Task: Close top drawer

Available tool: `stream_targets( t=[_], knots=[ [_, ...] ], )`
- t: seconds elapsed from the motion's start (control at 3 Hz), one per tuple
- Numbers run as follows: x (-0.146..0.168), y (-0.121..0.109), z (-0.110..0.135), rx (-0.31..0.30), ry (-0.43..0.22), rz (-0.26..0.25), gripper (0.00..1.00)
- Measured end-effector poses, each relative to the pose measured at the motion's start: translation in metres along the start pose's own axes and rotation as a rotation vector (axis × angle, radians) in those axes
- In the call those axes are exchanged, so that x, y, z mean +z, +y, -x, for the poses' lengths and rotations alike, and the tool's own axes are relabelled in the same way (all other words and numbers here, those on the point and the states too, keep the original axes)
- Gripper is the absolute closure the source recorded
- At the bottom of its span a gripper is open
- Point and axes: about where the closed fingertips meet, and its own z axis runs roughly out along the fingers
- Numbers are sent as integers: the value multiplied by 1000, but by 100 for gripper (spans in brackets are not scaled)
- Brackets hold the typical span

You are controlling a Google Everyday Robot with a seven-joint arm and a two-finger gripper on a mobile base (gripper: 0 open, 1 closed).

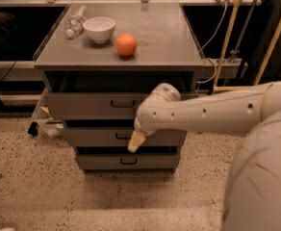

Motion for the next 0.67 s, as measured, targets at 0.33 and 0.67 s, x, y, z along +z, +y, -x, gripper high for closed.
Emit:
stream_targets(
  t=[0.33, 0.67],
  knots=[
    [9, -29, 29, 4, 5, -40, 0],
    [9, -42, 48, 14, -8, -64, 0]
  ],
)
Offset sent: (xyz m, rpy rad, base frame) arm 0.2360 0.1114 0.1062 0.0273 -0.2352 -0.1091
